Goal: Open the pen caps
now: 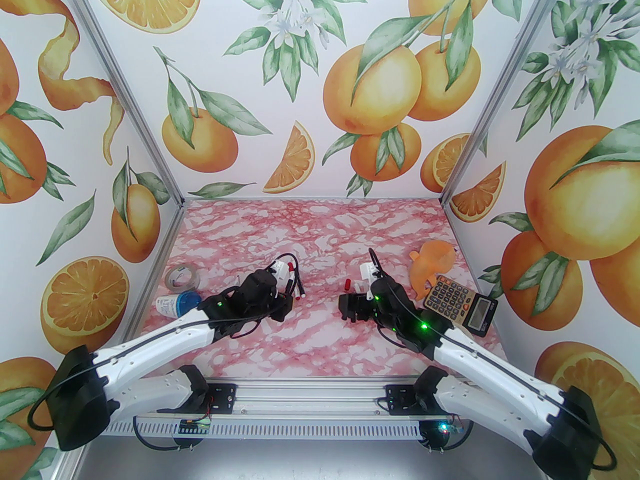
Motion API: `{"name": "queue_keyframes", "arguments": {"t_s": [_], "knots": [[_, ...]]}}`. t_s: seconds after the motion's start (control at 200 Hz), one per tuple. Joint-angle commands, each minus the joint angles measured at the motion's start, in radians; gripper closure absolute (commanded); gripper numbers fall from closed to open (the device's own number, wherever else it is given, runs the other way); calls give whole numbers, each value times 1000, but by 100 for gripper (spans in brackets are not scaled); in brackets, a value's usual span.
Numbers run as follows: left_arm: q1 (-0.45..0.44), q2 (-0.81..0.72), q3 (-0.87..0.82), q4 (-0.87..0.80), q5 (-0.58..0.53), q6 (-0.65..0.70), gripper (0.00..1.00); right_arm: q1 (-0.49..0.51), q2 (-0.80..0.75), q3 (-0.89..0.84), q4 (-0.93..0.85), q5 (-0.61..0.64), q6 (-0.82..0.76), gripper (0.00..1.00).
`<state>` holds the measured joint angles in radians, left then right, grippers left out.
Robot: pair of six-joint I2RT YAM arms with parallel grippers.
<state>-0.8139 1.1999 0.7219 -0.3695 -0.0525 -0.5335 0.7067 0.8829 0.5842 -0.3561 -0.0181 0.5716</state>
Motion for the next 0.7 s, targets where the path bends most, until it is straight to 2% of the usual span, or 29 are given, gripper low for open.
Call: {"name": "queue_keyframes", "arguments": {"t_s": [0.0,0.155,0.495,0.696], "knots": [[2,56,47,-11,-72,-70,96,15,-30,-8,31,-110,-6,13],[1,150,69,1,-133,-106,96,55,-32,11,42,-116,-7,1],[27,318,134,-20,-202,-146,96,153,6,31,56,-27,2,0],[45,376,145,-16,-242,-142,96,174,38,45,58,-11,-1,0]]}}
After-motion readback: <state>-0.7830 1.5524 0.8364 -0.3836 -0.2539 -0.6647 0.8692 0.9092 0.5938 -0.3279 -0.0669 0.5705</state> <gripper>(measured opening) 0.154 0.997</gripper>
